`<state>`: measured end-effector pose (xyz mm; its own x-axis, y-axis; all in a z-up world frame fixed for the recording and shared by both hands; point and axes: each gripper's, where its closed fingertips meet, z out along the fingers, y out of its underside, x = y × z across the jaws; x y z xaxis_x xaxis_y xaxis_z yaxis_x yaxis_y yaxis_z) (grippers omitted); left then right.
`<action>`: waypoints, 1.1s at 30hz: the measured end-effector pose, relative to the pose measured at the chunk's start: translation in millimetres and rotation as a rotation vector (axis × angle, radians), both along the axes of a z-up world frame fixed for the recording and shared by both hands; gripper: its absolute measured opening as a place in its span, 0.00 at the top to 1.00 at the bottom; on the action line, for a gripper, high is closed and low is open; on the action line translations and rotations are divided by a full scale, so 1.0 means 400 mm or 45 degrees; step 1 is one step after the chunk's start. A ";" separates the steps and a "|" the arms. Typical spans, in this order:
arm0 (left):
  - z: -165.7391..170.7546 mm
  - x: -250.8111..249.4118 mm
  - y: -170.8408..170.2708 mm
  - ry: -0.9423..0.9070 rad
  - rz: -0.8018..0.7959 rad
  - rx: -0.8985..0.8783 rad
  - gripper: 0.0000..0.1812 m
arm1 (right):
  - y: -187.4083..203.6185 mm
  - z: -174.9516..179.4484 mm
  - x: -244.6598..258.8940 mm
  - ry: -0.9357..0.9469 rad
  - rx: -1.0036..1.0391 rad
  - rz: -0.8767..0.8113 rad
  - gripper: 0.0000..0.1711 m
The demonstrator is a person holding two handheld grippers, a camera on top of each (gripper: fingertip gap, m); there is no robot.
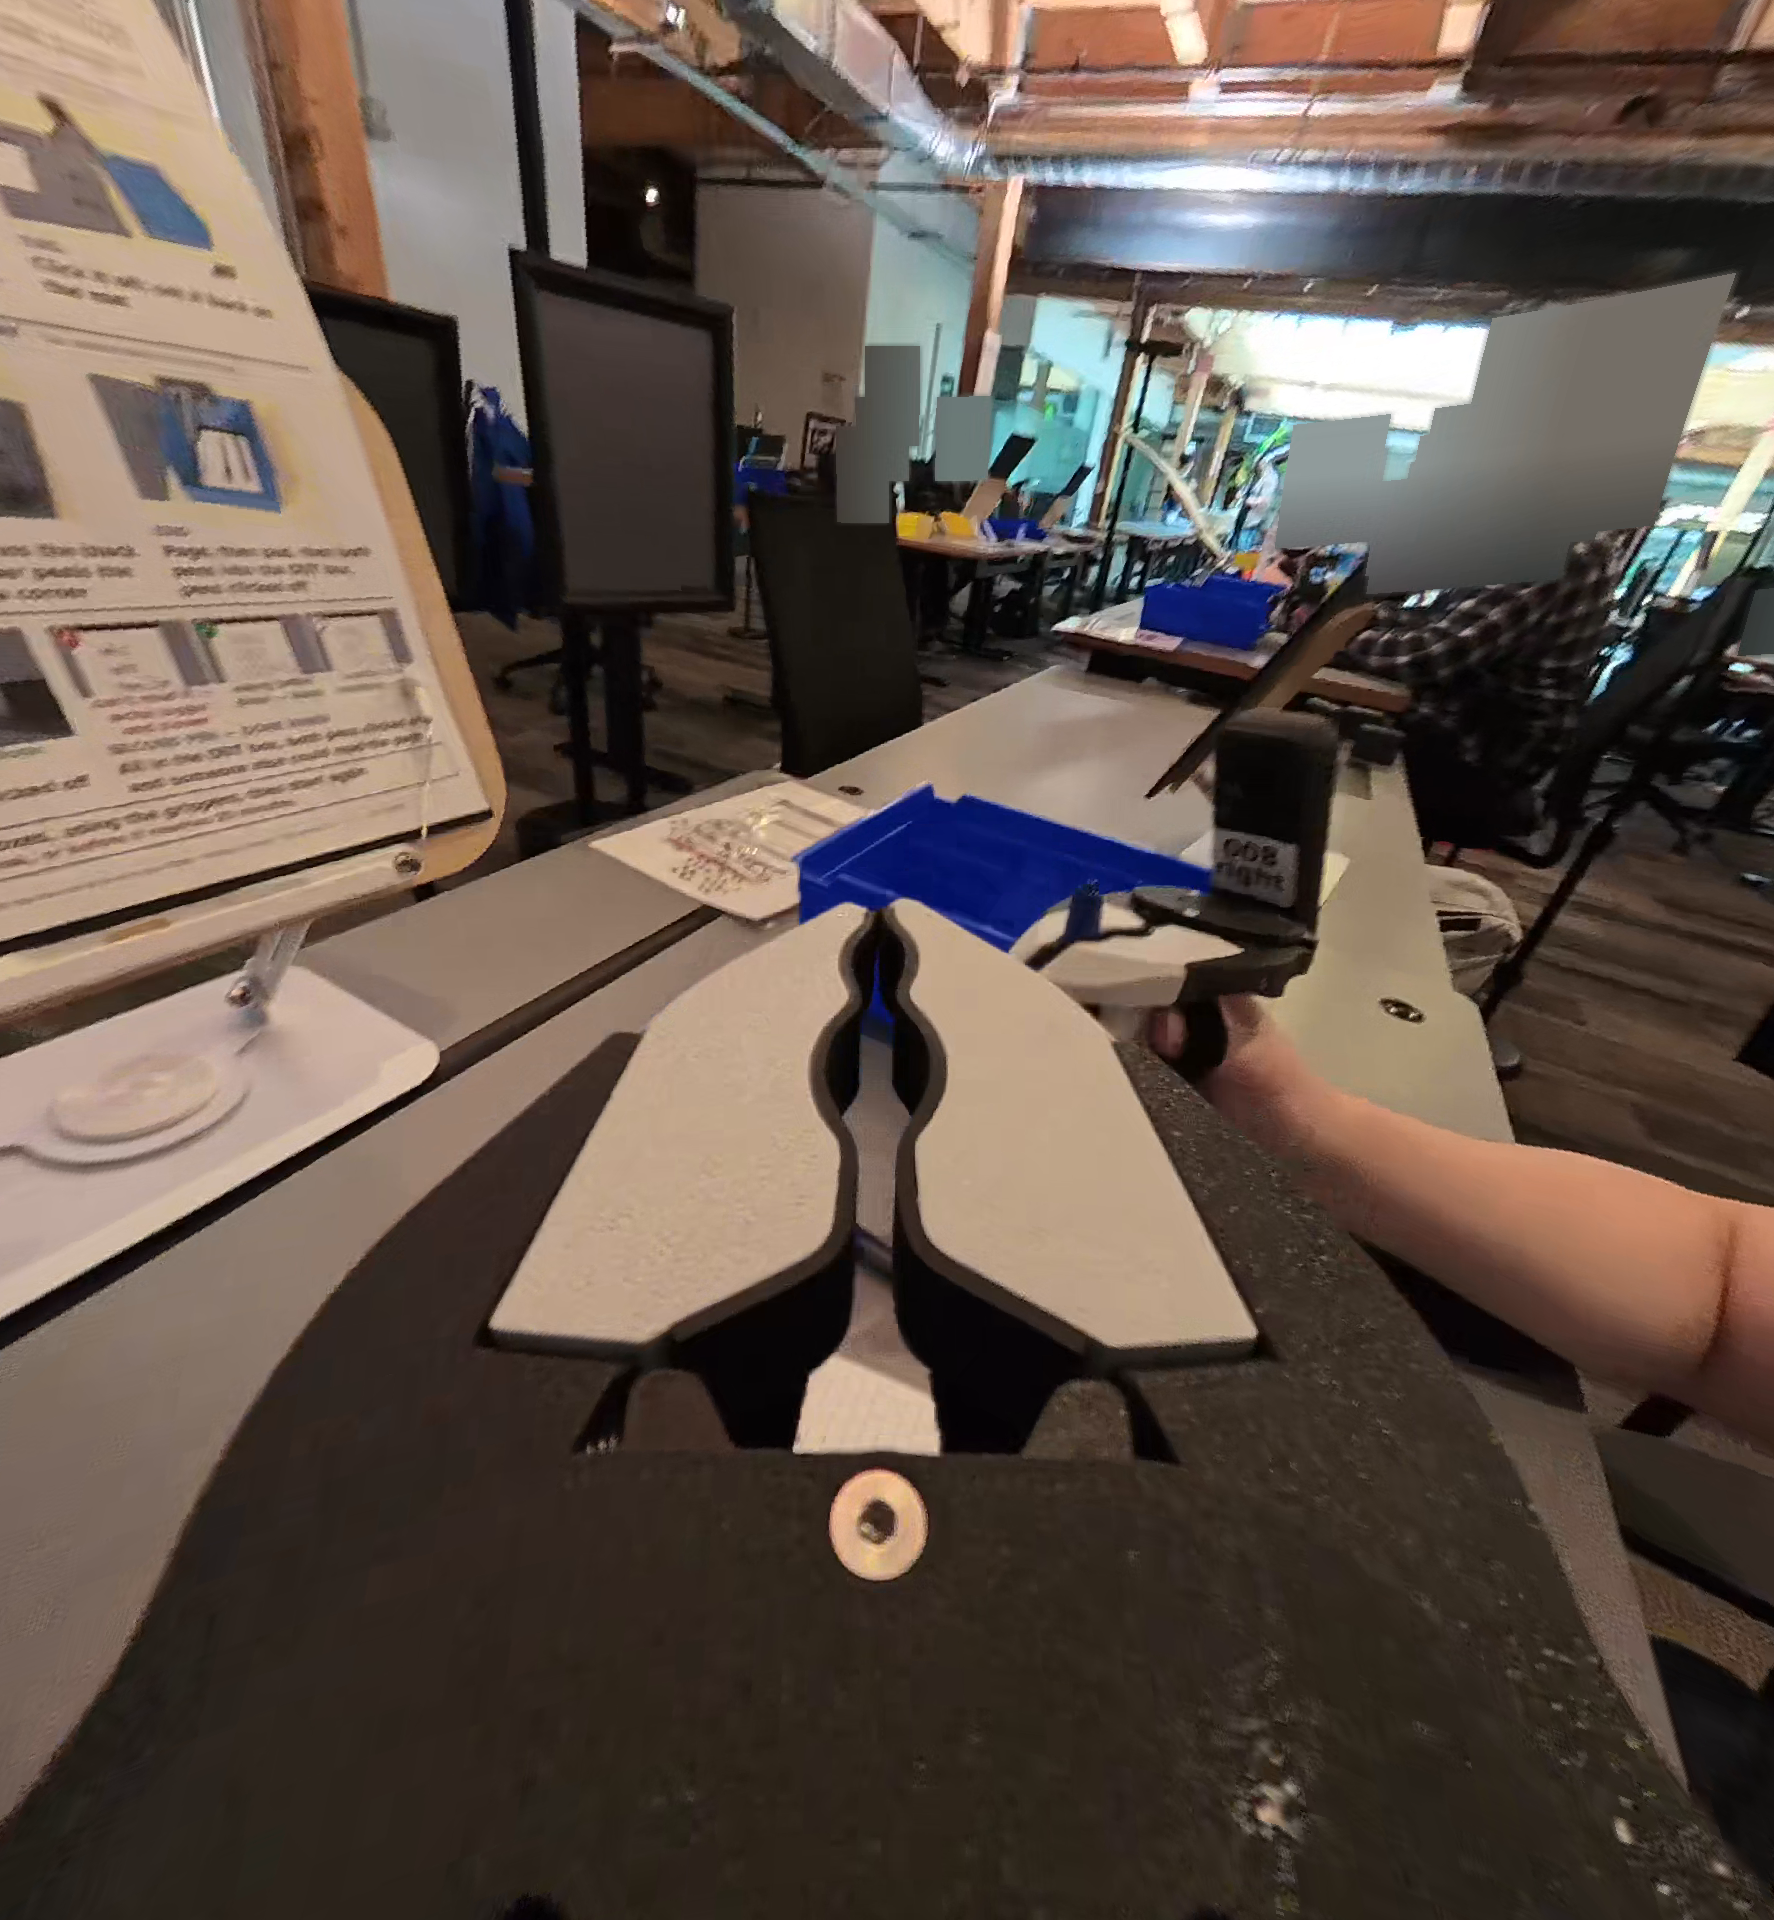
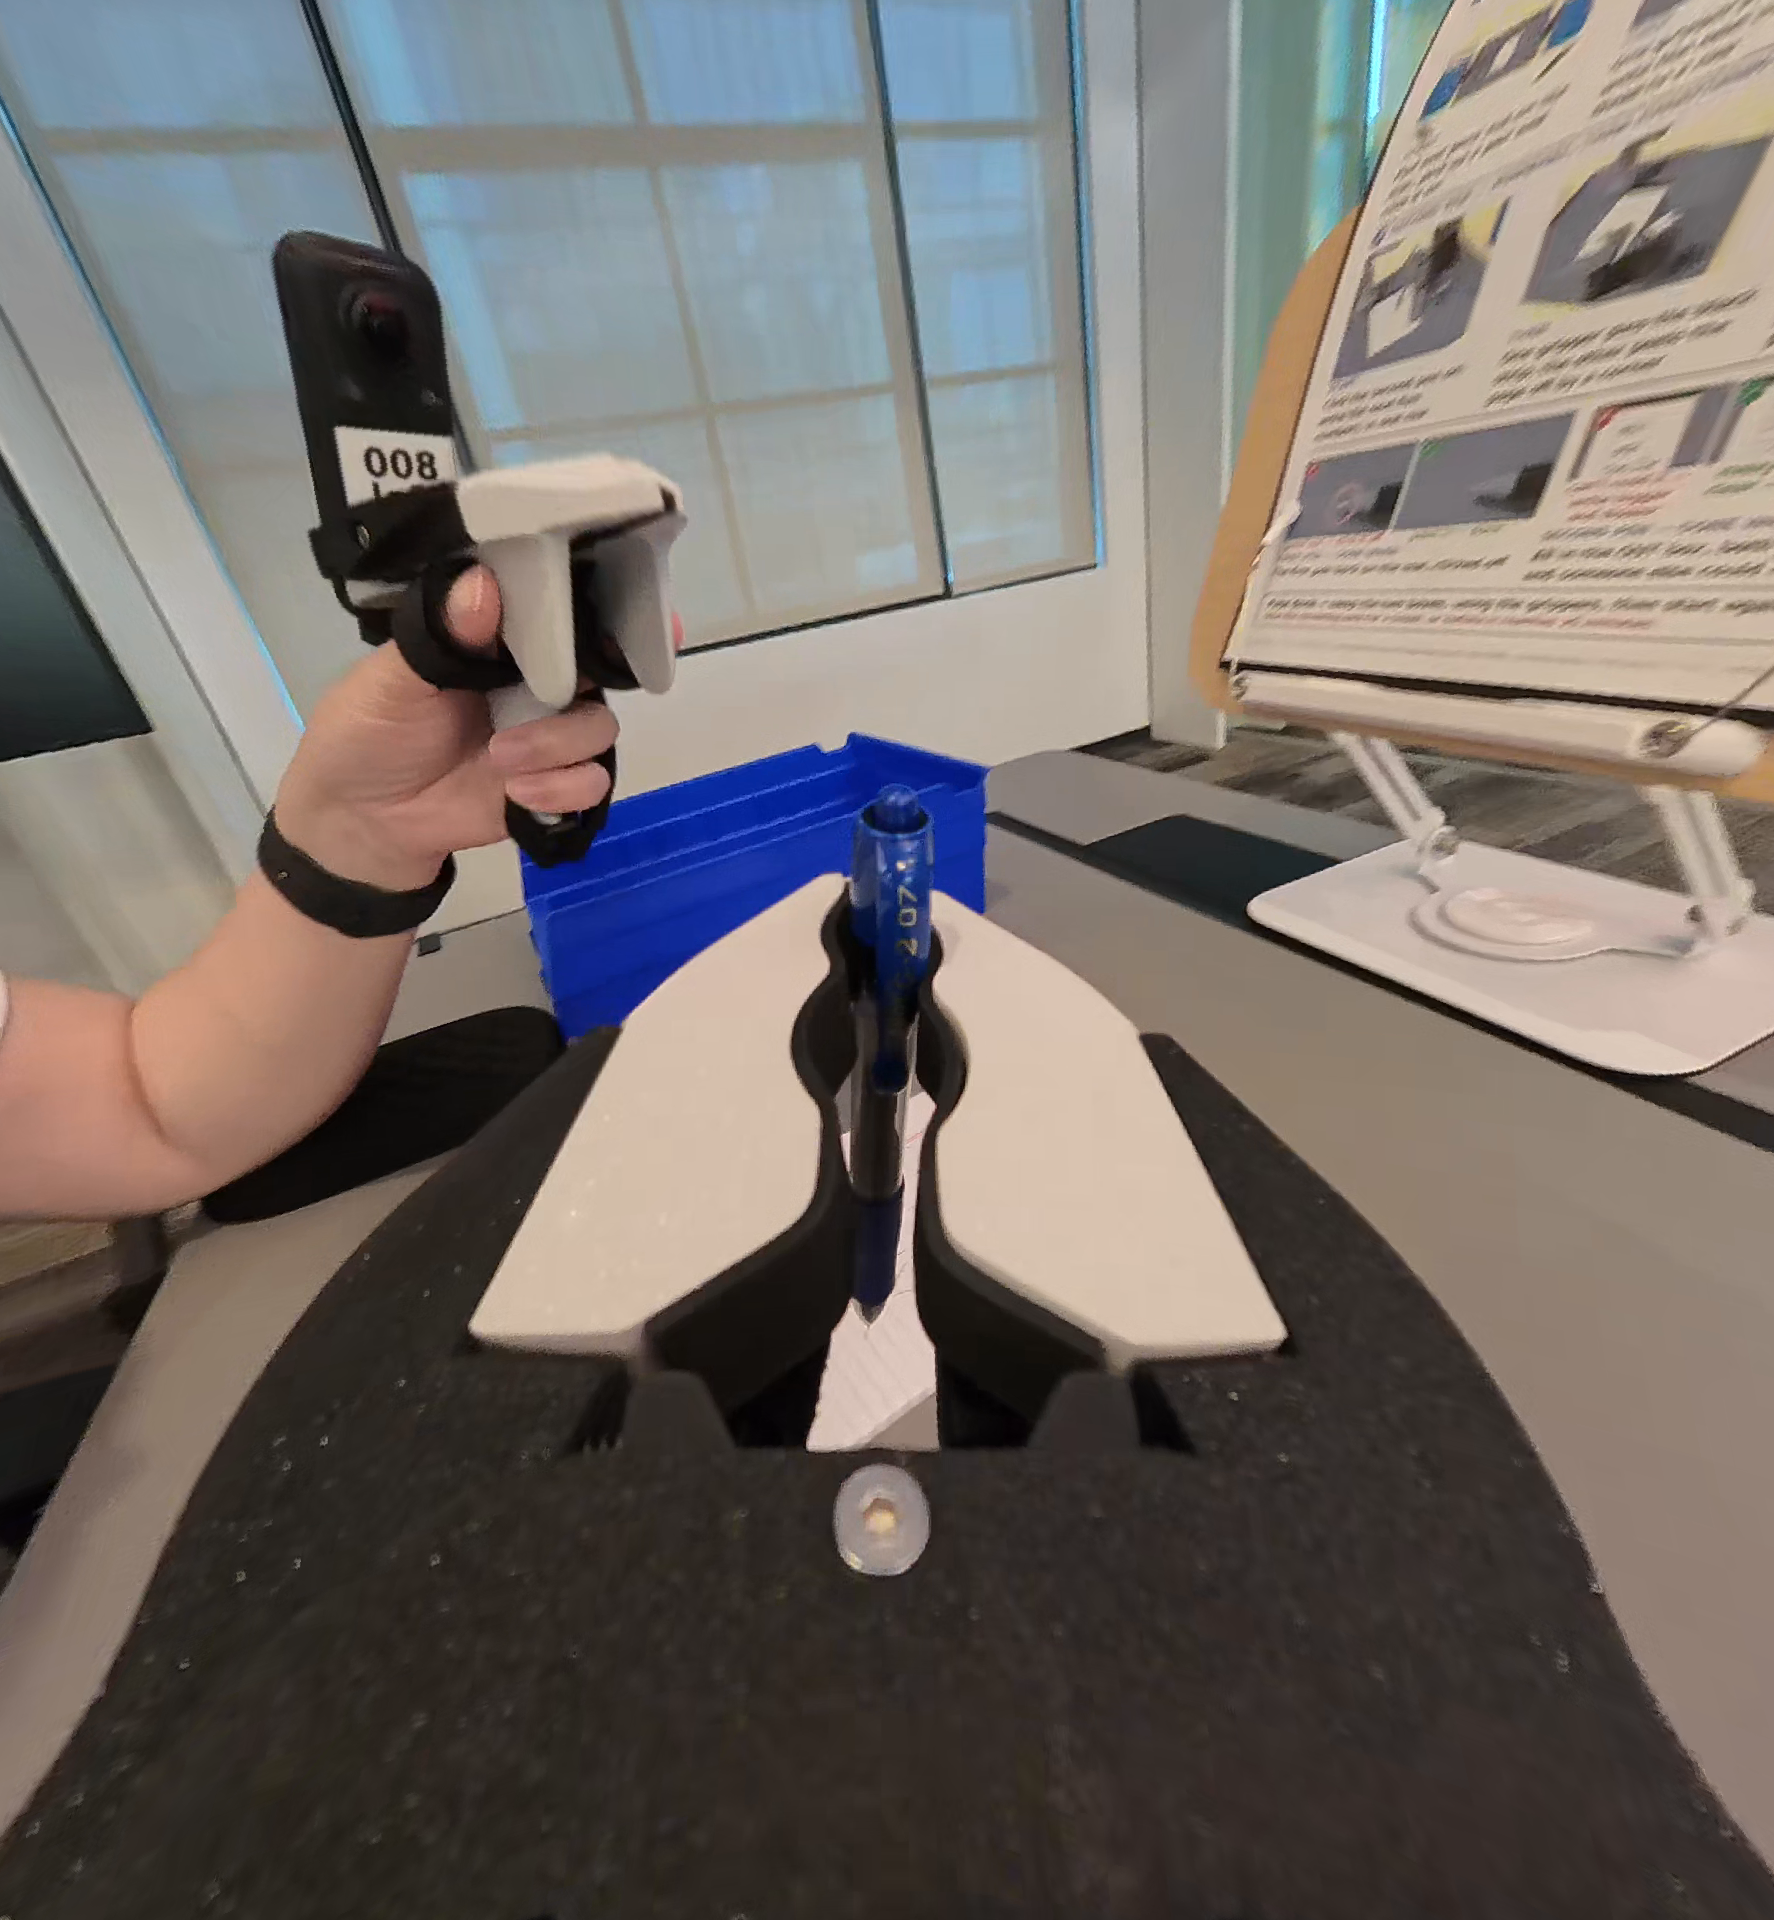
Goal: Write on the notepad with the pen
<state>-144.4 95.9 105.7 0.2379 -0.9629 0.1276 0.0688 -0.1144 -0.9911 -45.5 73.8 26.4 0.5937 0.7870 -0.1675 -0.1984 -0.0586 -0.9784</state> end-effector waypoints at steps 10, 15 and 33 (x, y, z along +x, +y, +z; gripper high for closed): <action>-0.296 -0.005 0.053 0.763 -0.039 -0.301 1.00 | -0.001 -0.006 -0.002 -0.080 0.086 -0.054 0.96; -0.440 -0.023 0.047 1.152 -0.056 -0.324 1.00 | 0.000 -0.001 0.010 -0.073 0.094 -0.059 0.96; -0.605 -0.078 -0.014 1.628 -0.220 -0.403 1.00 | -0.002 -0.012 0.005 -0.106 0.112 -0.056 0.96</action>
<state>-175.8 90.4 -136.4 0.2356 -0.9631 0.1299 -0.9245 -0.2633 -0.2756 -43.5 73.2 21.6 0.6372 0.7692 -0.0474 -0.1164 0.0353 -0.9926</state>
